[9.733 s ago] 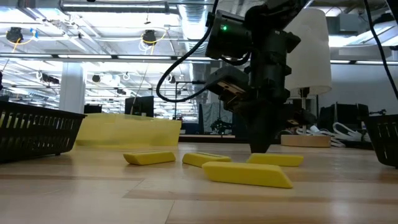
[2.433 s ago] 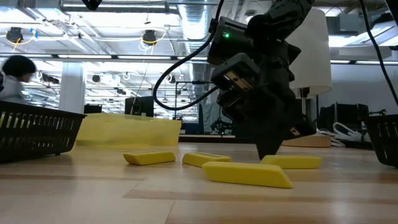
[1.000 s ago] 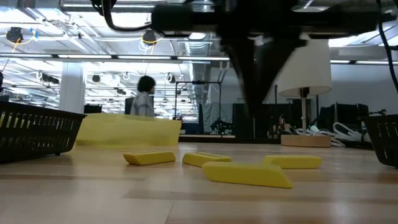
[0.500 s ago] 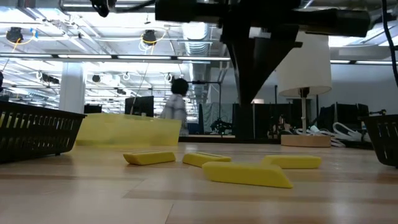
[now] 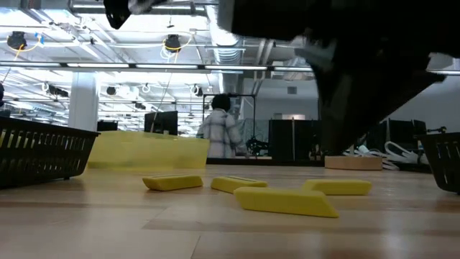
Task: Pick & Place School Supplies
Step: Put the yellow eraser into the right black bin
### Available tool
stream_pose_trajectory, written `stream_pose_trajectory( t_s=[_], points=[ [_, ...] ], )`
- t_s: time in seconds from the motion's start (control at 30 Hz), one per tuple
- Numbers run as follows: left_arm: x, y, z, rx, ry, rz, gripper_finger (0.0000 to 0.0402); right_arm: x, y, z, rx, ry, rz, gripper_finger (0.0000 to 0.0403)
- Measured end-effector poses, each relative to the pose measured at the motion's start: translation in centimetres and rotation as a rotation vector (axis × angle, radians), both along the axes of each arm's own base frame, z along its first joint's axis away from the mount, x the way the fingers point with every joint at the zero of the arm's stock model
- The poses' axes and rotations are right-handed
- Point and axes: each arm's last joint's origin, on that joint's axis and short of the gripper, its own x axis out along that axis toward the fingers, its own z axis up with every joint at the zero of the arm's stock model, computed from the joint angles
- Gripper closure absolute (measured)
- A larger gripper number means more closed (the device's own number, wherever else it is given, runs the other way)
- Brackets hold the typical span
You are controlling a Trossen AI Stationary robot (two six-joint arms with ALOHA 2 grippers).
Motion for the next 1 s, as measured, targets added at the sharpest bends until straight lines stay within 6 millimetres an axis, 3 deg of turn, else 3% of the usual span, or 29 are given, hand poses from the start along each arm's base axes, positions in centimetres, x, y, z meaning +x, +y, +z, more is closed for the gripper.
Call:
stream_pose_trajectory(
  t_s=[0.37,0.47,0.6,0.83,1.0],
  points=[
    [0.2,0.7,-0.1,0.011,0.011,0.029,0.0273,-0.5,0.2,0.4,-0.014,0.015,0.010,0.0403],
    [0.7,0.6,-0.5,-0.007,0.040,-0.024,0.0273,-0.4,-0.2,1.5,-0.018,-0.019,0.010,0.0403],
    [2.4,0.4,-1.6,-0.013,0.107,-0.134,0.0287,-0.7,-2.0,6.4,-0.044,-0.117,0.016,0.0403],
    [6.9,-1.0,-5.1,-0.044,0.278,-0.340,0.0331,-2.0,-7.0,16.3,-0.161,-0.317,0.110,0.0403],
    [9.8,-2.5,-8.2,-0.008,0.371,-0.535,0.0373,-3.7,-10.6,21.4,-0.240,-0.328,0.197,0.0403]
  ],
)
